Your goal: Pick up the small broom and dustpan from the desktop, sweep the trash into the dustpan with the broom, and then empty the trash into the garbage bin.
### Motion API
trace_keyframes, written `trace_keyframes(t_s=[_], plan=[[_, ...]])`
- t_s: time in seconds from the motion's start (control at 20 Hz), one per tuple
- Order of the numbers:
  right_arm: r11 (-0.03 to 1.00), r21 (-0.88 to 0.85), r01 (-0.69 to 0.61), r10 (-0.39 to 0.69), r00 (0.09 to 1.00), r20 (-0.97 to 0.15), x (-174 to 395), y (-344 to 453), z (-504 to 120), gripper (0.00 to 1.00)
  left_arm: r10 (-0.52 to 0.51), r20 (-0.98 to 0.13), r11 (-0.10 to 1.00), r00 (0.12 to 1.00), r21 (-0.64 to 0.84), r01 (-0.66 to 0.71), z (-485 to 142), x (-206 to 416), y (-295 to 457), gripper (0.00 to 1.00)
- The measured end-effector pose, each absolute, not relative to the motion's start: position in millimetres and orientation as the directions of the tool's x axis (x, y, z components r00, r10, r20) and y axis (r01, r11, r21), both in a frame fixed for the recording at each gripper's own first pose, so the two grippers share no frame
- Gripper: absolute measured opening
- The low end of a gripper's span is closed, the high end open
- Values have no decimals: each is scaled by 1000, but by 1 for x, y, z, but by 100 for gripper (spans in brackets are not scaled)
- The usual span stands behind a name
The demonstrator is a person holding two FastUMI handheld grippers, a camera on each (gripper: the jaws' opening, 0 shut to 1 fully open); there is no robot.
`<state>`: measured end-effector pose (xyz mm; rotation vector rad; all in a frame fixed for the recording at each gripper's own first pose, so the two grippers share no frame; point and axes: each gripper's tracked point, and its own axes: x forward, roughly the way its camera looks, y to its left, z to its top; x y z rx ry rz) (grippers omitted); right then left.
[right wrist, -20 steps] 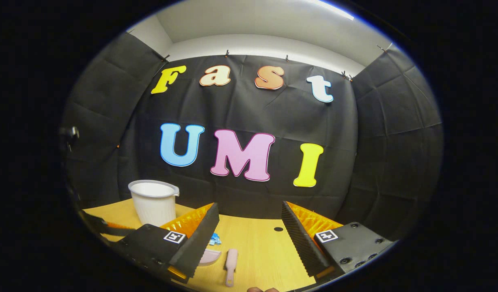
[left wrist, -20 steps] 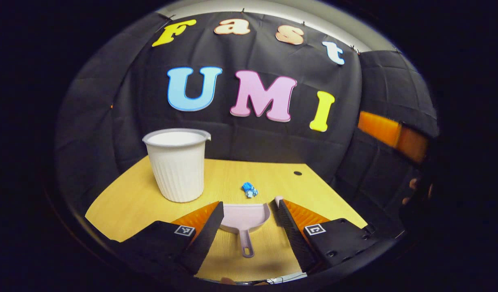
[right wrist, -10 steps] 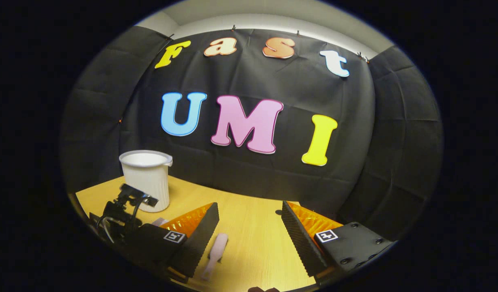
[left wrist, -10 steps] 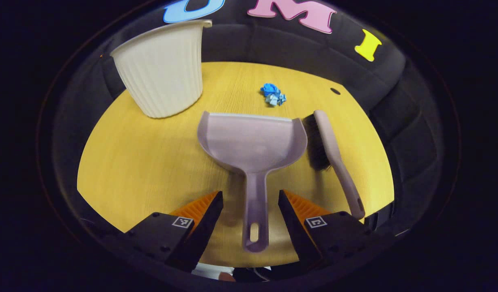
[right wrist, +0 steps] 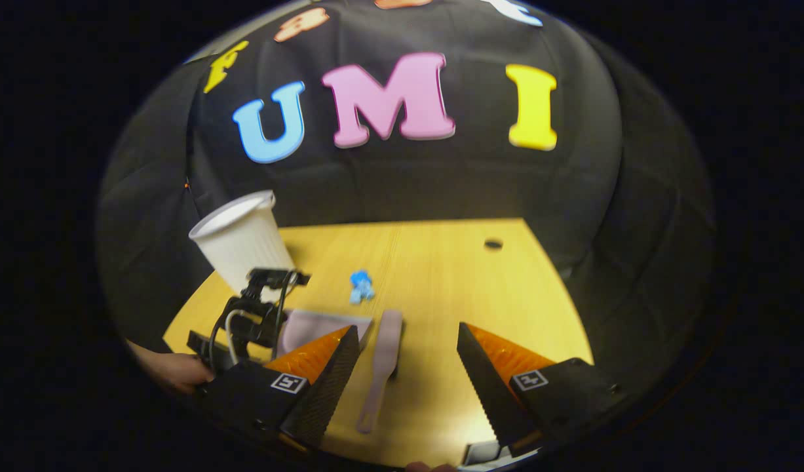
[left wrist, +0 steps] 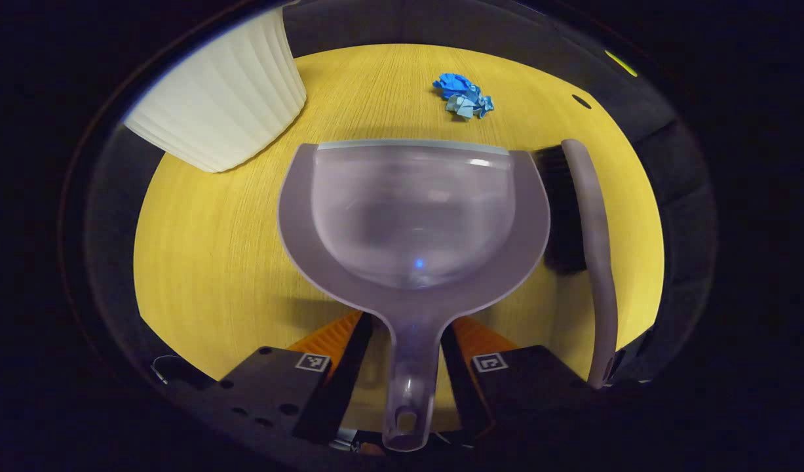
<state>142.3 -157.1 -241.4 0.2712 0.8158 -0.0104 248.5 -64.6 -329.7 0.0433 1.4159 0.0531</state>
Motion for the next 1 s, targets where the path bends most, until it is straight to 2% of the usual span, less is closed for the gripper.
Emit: trace_keyframes(t_s=[0.05, 0.1, 0.15, 0.2, 0.25, 0.3, 0.4, 0.5, 0.65, 0.8, 1.0], plan=[[955, 272, 120, 141, 622, -771, 135, -147, -258, 98, 60, -987, 998, 147, 60, -8, -331, 248, -66, 55], [949, 289, 129, 163, 582, -797, 132, -142, -269, 91, 46, -988, 999, 145, 45, -11, -330, 250, -69, 54], [951, 282, 127, 168, 556, -814, 130, -139, -277, 99, 32, -989, 999, 144, 28, -24, -331, 252, -72, 51], [956, 268, 114, 167, 541, -825, 128, -136, -283, 90, -3, -988, 1000, 154, -7, -25, -331, 256, -75, 34], [966, 238, 97, 153, 529, -834, 127, -135, -290, 99, -39, -984, 999, 174, -41, -5, -330, 259, -78, 33], [976, 201, 78, 134, 510, -849, 125, -133, -299, 99, -55, -983, 998, 178, -53, 17, -330, 260, -77, 31], [982, 174, 76, 123, 445, -887, 119, -129, -315, 99, -76, -982, 997, 172, -71, 33, -328, 255, -71, 30], [967, 205, 153, 133, 382, -914, 114, -127, -319, 99, -97, -980, 994, 174, -88, 58, -328, 253, -66, 29], [955, 141, 260, 67, 273, -960, 106, -139, -335, 99, -139, -974, 989, 181, -127, 80, -331, 246, -59, 29], [934, 137, 331, 79, 183, -980, 99, -134, -351, 99, -170, -969, 984, 182, -155, 91, -330, 238, -56, 29], [953, 58, 298, 27, 109, -994, 93, -137, -374, 99, -191, -965, 976, 178, -168, 136, -329, 231, -51, 29]])
